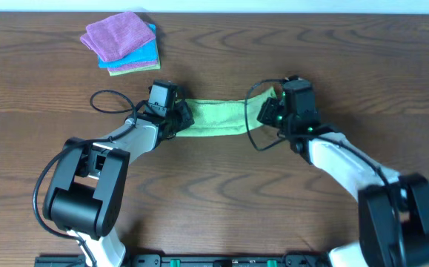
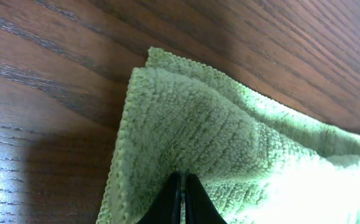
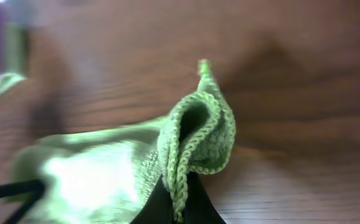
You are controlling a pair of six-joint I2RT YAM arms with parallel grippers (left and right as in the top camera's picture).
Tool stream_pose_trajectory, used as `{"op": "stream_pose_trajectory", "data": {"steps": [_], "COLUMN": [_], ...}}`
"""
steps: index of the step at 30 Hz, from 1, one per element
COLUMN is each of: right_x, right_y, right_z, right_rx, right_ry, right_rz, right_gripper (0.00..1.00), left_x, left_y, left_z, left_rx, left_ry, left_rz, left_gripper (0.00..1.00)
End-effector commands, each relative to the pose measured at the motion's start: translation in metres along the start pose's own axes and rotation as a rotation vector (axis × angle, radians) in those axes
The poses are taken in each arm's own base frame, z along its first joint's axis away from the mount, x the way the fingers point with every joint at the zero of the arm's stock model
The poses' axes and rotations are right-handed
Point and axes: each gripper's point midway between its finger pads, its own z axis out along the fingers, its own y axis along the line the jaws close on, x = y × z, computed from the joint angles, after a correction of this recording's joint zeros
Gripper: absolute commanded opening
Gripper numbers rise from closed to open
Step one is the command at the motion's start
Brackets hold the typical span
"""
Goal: Fold the cloth
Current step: 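Fold the strip's right end toward the left gripper with the right gripper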
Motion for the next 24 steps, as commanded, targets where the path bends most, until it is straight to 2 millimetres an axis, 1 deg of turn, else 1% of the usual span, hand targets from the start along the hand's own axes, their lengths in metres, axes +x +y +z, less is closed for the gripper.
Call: {"op": "stream_pose_trajectory", "data": {"steps": [1, 6, 7, 10, 12, 17, 24], "right_x": [0.007, 0.021, 0.024, 0.025, 0.025, 0.025, 0.020], "right_y": [0.021, 0.046, 0.053, 0.071, 0.079, 0.092, 0.102], "right_z": [-0.007, -0.006, -0.007, -0.008, -0.009, -0.010, -0.007], "right_rx": [-0.043, -0.091, -0.108, -0.150, -0.168, -0.176, -0.173], "right_ry": [0.004, 0.019, 0.017, -0.006, -0.022, -0.038, -0.031], "right_rz": [-0.073, -0.118, -0.130, -0.154, -0.153, -0.159, -0.165], "right_gripper": [0.01, 0.01, 0.01, 0.01, 0.01, 0.01, 0.01], "left_x": [0.000, 0.000, 0.000, 0.000, 0.000, -0.004, -0.009], "left_y": [0.003, 0.003, 0.003, 0.002, 0.002, -0.002, -0.009], "left_z": [0.003, 0.003, 0.003, 0.003, 0.003, -0.002, -0.014], "left_rx": [-0.013, -0.012, -0.012, -0.009, -0.008, 0.001, 0.011], "left_ry": [0.005, 0.005, 0.005, 0.006, 0.005, -0.009, -0.027], "left_rz": [0.001, 0.000, 0.000, 0.001, 0.001, 0.008, 0.028], "left_gripper": [0.06, 0.06, 0.06, 0.06, 0.06, 0.06, 0.06]}}
